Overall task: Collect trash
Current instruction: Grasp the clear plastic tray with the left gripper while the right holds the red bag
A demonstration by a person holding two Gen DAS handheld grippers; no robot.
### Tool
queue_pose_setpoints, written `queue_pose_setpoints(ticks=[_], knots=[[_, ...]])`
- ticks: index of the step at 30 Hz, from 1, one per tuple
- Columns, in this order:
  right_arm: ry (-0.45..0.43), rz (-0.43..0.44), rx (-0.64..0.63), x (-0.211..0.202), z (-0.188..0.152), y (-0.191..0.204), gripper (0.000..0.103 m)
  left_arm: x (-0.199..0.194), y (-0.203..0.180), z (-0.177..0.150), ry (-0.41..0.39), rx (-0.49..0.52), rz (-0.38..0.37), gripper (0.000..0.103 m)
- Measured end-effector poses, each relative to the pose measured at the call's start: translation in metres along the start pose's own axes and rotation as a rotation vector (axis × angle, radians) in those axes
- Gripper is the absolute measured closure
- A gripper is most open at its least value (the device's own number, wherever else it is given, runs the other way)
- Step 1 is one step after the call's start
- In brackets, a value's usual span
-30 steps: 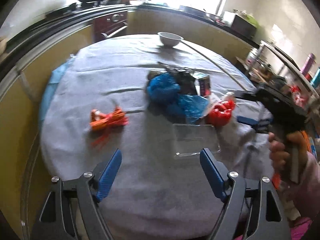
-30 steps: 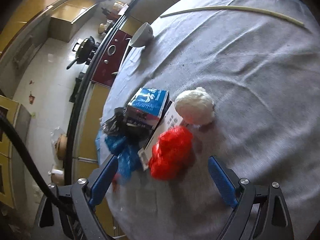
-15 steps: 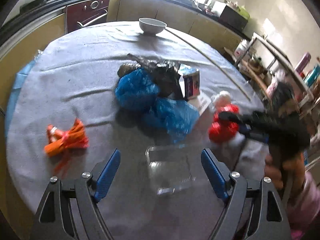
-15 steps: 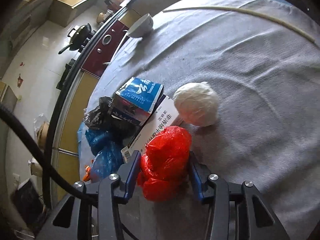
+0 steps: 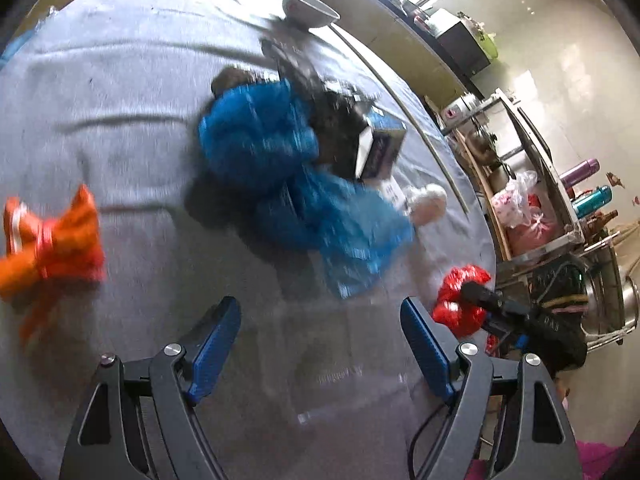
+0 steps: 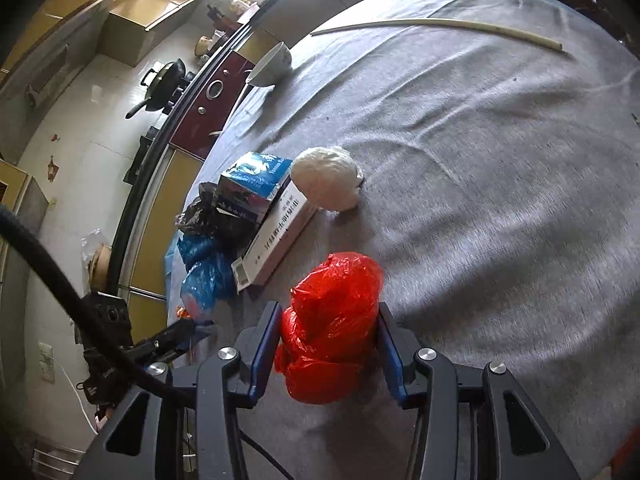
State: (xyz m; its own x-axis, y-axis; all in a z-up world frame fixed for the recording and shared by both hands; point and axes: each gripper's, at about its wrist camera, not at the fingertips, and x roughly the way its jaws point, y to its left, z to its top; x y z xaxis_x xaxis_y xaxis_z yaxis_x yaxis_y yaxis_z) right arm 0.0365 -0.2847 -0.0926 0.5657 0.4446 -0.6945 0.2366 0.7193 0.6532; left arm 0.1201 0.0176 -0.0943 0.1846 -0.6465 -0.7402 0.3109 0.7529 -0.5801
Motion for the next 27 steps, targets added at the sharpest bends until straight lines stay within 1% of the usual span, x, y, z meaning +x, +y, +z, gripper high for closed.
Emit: queue_pose_setpoints(ticks=[5,6,8,10,13,14,17,19,20,23,25,27], knots=[[-0.003,-0.003,-0.012,-0.002,-0.003,0.0,0.054,-0.016,-0.02,-0.03,0.004,0.046,-0.039,0.021],[-0.004,-0.004,-0.013,-0.002,-0.003,0.001,0.054,-0.019,-0.026,-0.035,0.006,0.07,-0.037,0.021],[-0.007,-0.001,-0.009,-0.003,-0.004,-0.001,0.054,-0.021,-0.032,-0.039,-0.002,0.102,0.007,0.021],[-0.009,-0.001,-0.005,-0.004,-0.004,-0.002,0.054,-0.024,-0.031,-0.037,-0.026,0.108,0.058,0.02],[-0.002,-0.002,0.007,-0.004,-0.006,-0.004,0.054,-0.024,-0.024,-0.029,-0.036,0.061,0.07,0.02],[-0.003,-0.003,0.008,-0.004,-0.006,-0.004,0.054,-0.025,-0.023,-0.027,-0.045,0.065,0.081,0.02],[-0.011,-0.002,0.01,-0.009,-0.007,-0.005,0.054,-0.028,-0.025,-0.018,-0.089,0.117,0.108,0.02],[-0.012,0.001,0.016,-0.01,-0.007,-0.007,0.054,-0.023,-0.026,-0.01,-0.092,0.157,0.118,0.02],[-0.009,0.004,0.02,-0.01,-0.007,-0.007,0.054,-0.021,-0.023,-0.008,-0.085,0.157,0.116,0.02],[-0.001,0.011,0.019,-0.009,-0.009,-0.007,0.054,-0.016,-0.023,-0.01,-0.056,0.151,0.048,0.02],[-0.001,0.013,0.011,-0.01,-0.01,-0.005,0.054,-0.015,-0.032,-0.019,-0.033,0.194,0.002,0.02],[-0.005,0.011,0.005,-0.01,-0.011,-0.005,0.054,-0.017,-0.039,-0.031,-0.009,0.233,-0.02,0.02]])
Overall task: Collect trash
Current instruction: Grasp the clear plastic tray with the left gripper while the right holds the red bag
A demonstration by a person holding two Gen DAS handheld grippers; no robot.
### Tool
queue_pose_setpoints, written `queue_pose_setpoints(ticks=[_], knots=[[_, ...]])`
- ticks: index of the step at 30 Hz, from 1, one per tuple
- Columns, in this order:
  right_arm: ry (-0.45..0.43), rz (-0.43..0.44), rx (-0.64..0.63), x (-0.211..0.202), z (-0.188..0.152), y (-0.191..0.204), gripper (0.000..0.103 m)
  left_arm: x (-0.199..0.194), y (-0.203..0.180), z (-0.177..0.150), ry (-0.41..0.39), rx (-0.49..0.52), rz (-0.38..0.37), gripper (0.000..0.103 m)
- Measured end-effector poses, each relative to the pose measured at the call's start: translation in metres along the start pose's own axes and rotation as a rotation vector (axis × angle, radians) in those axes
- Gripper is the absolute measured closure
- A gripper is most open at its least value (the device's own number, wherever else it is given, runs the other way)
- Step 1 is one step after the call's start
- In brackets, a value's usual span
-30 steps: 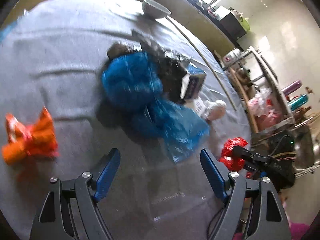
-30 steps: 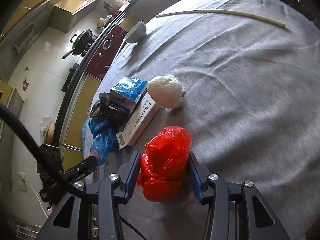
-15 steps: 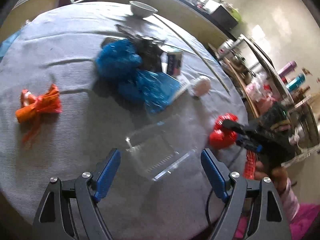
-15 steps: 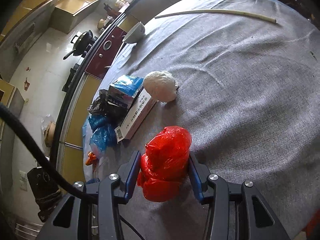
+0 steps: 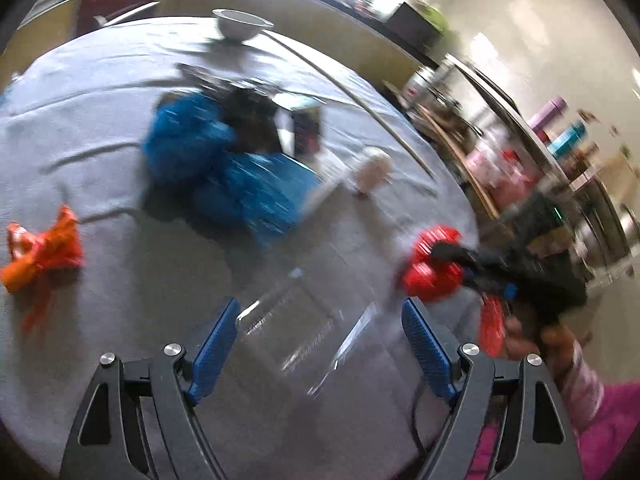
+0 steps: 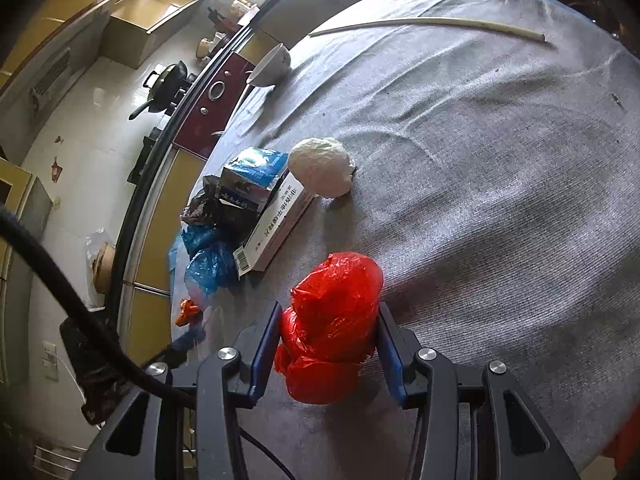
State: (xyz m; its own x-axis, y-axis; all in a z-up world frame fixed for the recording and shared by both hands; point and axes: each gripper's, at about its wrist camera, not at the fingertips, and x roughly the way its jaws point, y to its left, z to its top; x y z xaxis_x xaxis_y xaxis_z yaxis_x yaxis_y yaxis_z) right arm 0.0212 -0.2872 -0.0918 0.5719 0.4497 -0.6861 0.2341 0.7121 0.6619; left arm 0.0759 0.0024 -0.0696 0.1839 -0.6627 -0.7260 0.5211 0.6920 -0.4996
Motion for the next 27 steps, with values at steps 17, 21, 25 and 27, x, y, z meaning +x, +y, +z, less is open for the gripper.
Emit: queue_pose_setpoints(ticks=[17,21,25,27], knots=[[-0.034,-0.023,-0.039,-0.009,-0.002,0.005,0.054,0.023,-0.043,-0.008,0.025,0.16,0.213,0.02],[-0.074,-0.041,-0.077,-0.023,-0.002,0.007,0.054,0.033,-0.046,-0.01,0.021,0.191,0.279,0.02],[-0.099,-0.054,-0.107,-0.033,-0.004,0.006,0.054,0.035,-0.042,-0.009,0.011,0.171,0.289,0.036],[-0.104,-0.059,-0.115,-0.035,-0.005,0.005,0.054,0.034,-0.041,-0.008,-0.003,0.161,0.283,0.047]])
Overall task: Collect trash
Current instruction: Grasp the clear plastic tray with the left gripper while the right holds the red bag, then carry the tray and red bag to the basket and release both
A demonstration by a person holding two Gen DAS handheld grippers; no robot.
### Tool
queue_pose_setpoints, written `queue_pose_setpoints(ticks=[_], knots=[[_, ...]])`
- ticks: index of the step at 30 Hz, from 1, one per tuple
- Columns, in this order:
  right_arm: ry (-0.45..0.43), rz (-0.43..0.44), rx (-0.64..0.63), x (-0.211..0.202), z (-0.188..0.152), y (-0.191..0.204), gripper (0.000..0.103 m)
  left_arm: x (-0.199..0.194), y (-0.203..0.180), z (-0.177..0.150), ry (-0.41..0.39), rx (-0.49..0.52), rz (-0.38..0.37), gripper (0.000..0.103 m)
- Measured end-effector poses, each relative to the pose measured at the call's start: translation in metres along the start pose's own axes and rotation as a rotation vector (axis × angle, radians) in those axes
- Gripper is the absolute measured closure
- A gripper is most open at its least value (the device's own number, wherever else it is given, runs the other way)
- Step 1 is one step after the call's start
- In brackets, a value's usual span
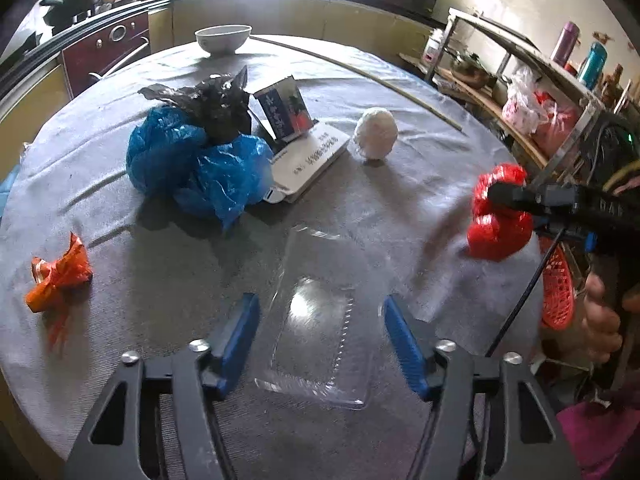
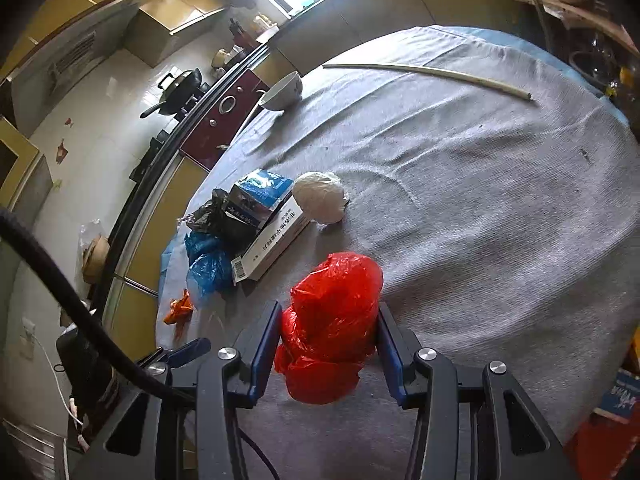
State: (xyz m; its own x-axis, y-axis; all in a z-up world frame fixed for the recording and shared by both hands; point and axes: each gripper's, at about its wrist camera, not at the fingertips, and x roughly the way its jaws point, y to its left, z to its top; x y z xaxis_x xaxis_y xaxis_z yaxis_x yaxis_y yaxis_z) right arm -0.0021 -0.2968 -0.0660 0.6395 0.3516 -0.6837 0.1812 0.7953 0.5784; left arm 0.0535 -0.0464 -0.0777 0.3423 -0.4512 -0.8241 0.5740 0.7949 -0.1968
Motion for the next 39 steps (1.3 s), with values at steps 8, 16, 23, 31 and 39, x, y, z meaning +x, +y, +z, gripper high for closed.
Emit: queue_pose_setpoints(ticks=[8,16,23,31,39], knots=[[-0.027,-0.011,-0.016,-0.009,-0.003,-0.005,0.054,-0.009,-0.023,0.002,-0.048,0.031,0.009,0.051],[-0.063,-0.035,0.012,-0.032,-0.009,-0.029,0.054,-0.018,-0.057,0.014,-0.083,0.066,-0.046,0.051],[-0.105,-0.065,0.067,-0.063,-0.016,-0.063,0.054,-0.011,-0.094,0.034,-0.082,0.1,-0.105,0.051],[-0.169,-0.105,0.129,-0.105,-0.023,-0.104,0.054,0.011,-0.16,0.054,-0.055,0.204,-0.187,0.051],[-0.233,-0.166,0.218,-0.152,-0.038,-0.153,0.054,0.038,-0.234,0.063,0.003,0.32,-0.273,0.051]])
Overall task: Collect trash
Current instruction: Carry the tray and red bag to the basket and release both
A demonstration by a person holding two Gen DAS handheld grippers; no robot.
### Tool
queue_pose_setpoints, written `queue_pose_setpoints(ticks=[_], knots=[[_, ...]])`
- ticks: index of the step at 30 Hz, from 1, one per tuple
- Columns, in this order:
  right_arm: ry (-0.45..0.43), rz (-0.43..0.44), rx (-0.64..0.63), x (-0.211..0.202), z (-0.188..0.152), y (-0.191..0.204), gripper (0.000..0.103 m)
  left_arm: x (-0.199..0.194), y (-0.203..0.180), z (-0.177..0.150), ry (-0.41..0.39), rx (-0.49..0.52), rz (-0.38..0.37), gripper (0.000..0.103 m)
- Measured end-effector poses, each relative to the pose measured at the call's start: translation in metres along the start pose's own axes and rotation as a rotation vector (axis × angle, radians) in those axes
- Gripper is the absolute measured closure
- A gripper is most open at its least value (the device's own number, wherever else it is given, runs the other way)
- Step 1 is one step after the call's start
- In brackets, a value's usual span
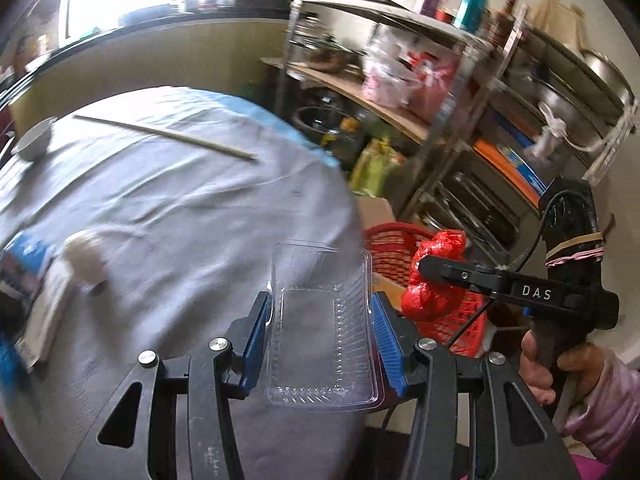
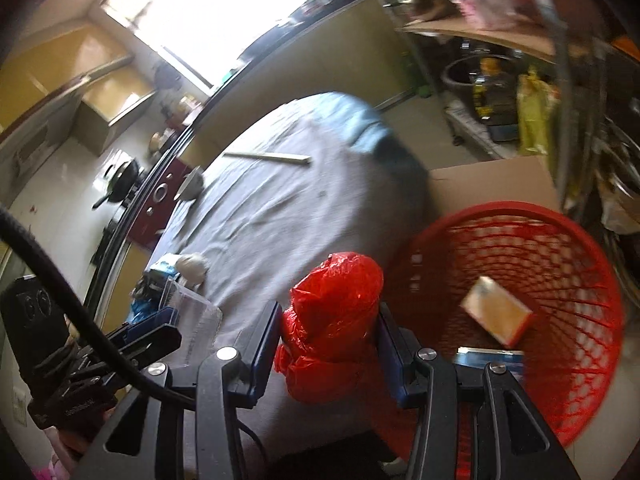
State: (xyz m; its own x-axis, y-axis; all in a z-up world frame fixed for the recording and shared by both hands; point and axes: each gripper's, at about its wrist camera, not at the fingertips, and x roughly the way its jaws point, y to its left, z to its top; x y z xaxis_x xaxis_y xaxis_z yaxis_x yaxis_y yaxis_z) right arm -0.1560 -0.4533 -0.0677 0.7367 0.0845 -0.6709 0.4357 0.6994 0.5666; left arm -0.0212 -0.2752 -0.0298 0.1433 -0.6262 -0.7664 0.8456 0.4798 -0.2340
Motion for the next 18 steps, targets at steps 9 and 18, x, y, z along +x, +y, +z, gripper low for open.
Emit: queue_pose_setpoints(ticks=[9,18], knots=[[-0.046,-0.097,0.113,-0.043,-0.008,-0.07,0.053,0.047,-0.059,0.017,0.078,0.1,-0.099,0.051],[-0.031,-0.127,0.203,-0.056,-0.02,-0.104,0.047,0.078,-0.096,0.016,0.159,0.181,-0.087,0.044]])
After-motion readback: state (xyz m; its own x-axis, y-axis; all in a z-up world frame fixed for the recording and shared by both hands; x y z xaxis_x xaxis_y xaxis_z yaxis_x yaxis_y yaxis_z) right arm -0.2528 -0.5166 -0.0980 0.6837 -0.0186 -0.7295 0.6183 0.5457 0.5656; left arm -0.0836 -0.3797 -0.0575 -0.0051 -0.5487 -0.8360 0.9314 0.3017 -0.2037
